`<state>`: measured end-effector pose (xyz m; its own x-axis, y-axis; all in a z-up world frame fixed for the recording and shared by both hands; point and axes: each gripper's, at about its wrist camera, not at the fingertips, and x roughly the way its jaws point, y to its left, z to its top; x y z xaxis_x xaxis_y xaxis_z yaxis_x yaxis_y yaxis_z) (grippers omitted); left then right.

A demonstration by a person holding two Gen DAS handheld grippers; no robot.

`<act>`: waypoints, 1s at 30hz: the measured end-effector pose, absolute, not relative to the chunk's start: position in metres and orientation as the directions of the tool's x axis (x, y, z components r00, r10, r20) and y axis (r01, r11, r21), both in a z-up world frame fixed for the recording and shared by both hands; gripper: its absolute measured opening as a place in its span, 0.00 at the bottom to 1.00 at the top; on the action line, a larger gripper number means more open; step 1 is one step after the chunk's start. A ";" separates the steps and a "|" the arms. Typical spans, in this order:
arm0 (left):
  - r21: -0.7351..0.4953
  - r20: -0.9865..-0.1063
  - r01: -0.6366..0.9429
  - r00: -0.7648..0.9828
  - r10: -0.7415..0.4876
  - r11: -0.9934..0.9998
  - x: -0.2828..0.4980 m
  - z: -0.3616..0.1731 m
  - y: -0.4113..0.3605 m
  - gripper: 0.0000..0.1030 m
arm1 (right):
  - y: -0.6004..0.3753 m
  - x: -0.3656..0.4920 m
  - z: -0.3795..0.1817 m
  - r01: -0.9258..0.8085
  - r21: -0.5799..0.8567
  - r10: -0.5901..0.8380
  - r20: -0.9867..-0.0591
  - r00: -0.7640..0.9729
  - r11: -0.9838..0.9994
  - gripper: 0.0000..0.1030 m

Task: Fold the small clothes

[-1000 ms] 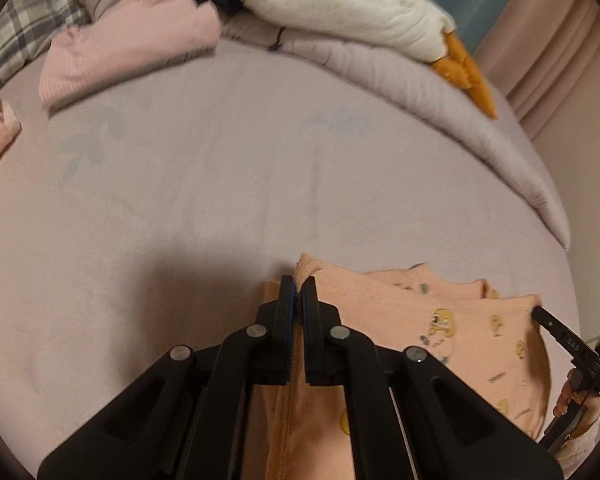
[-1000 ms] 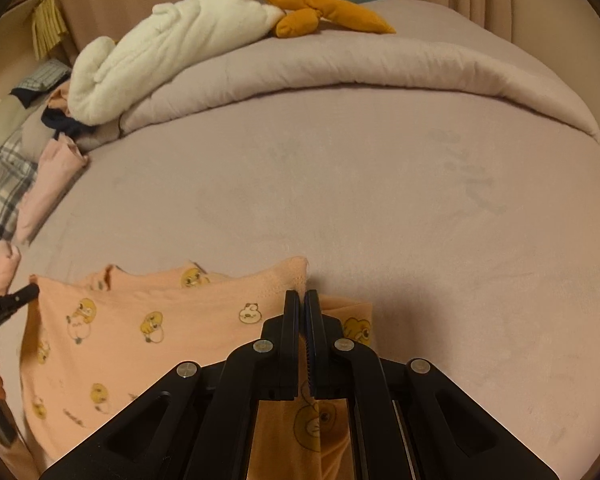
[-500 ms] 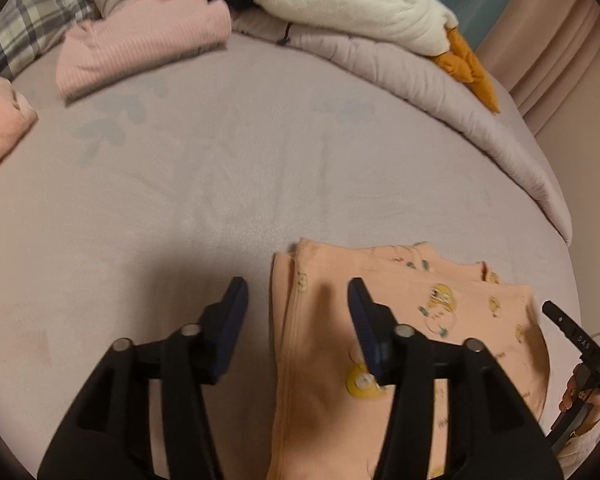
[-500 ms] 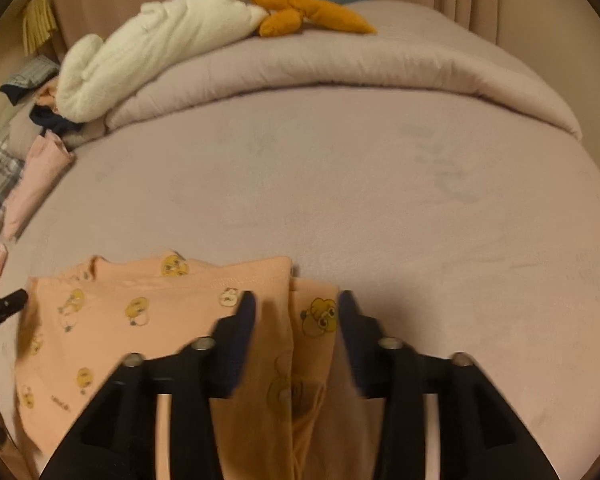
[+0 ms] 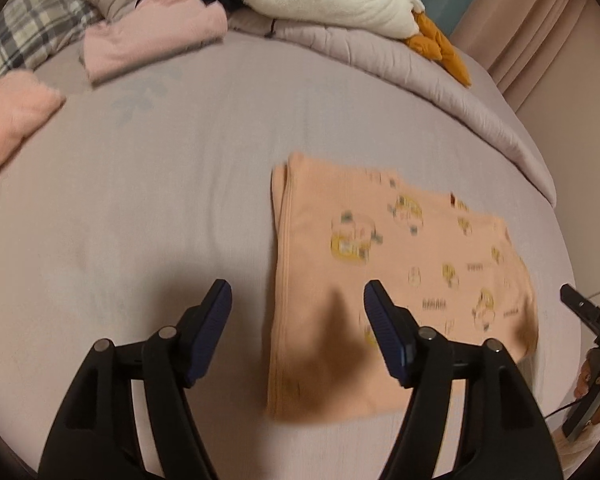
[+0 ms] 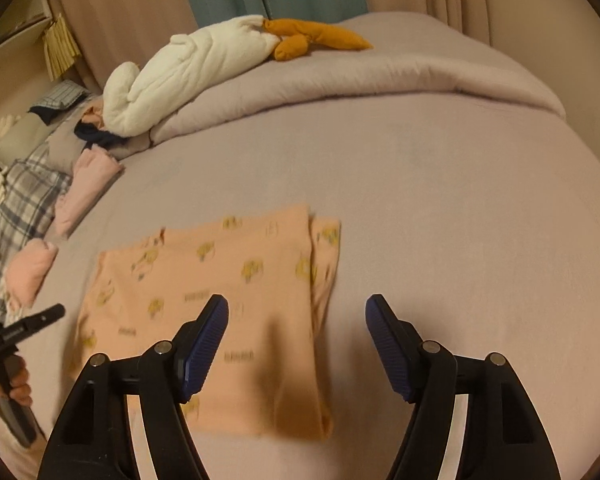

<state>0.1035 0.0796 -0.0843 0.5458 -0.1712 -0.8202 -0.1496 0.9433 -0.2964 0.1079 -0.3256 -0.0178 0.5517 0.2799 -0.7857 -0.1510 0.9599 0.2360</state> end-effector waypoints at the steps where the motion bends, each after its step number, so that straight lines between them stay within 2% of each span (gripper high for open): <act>1: -0.299 -0.823 -0.149 0.540 -0.176 0.942 0.100 -0.088 0.078 0.66 | -0.325 0.104 -0.021 -0.150 0.238 0.281 -0.790 0.544 0.960 0.69; 10: -0.353 -0.841 -0.146 0.482 -0.245 0.924 0.079 -0.122 0.068 0.64 | -0.327 0.074 -0.070 -0.109 0.339 0.351 -0.817 0.457 0.934 0.69; 14: -0.403 -0.823 -0.124 0.482 -0.300 0.907 0.084 -0.134 0.062 0.64 | -0.326 0.070 -0.086 -0.086 0.407 0.402 -0.806 0.435 0.909 0.69; 16: -0.385 -0.826 -0.113 0.485 -0.288 0.916 0.089 -0.135 0.057 0.61 | -0.321 0.073 -0.087 -0.103 0.425 0.424 -0.793 0.438 0.899 0.69; 17: -0.383 -0.823 -0.104 0.489 -0.288 0.918 0.093 -0.134 0.053 0.58 | -0.319 0.074 -0.088 -0.112 0.429 0.432 -0.788 0.439 0.896 0.69; 19: -0.391 -0.824 -0.108 0.483 -0.295 0.914 0.098 -0.135 0.050 0.42 | -0.312 0.080 -0.088 -0.119 0.424 0.430 -0.788 0.440 0.898 0.69; 20: -0.394 -0.824 -0.113 0.482 -0.296 0.912 0.101 -0.137 0.049 0.38 | -0.309 0.083 -0.088 -0.124 0.427 0.435 -0.784 0.443 0.896 0.69; 22: -0.393 -0.828 -0.120 0.477 -0.294 0.912 0.105 -0.138 0.046 0.21 | -0.307 0.088 -0.090 -0.122 0.440 0.445 -0.776 0.448 0.890 0.69; 24: -0.402 -0.827 -0.131 0.477 -0.298 0.906 0.106 -0.138 0.047 0.12 | -0.306 0.097 -0.090 -0.111 0.463 0.459 -0.764 0.454 0.880 0.69; 26: -0.406 -0.826 -0.138 0.478 -0.299 0.903 0.105 -0.138 0.048 0.11 | -0.307 0.098 -0.092 -0.102 0.480 0.469 -0.753 0.461 0.871 0.69; 27: -0.405 -0.825 -0.137 0.482 -0.296 0.904 0.104 -0.137 0.048 0.10 | -0.307 0.101 -0.092 -0.095 0.488 0.472 -0.748 0.466 0.868 0.64; 28: -0.402 -0.824 -0.135 0.485 -0.294 0.906 0.102 -0.136 0.048 0.09 | -0.307 0.103 -0.093 -0.086 0.486 0.465 -0.750 0.470 0.870 0.51; 30: -0.397 -0.823 -0.133 0.490 -0.288 0.908 0.100 -0.134 0.048 0.09 | -0.306 0.107 -0.094 -0.073 0.466 0.442 -0.762 0.473 0.882 0.32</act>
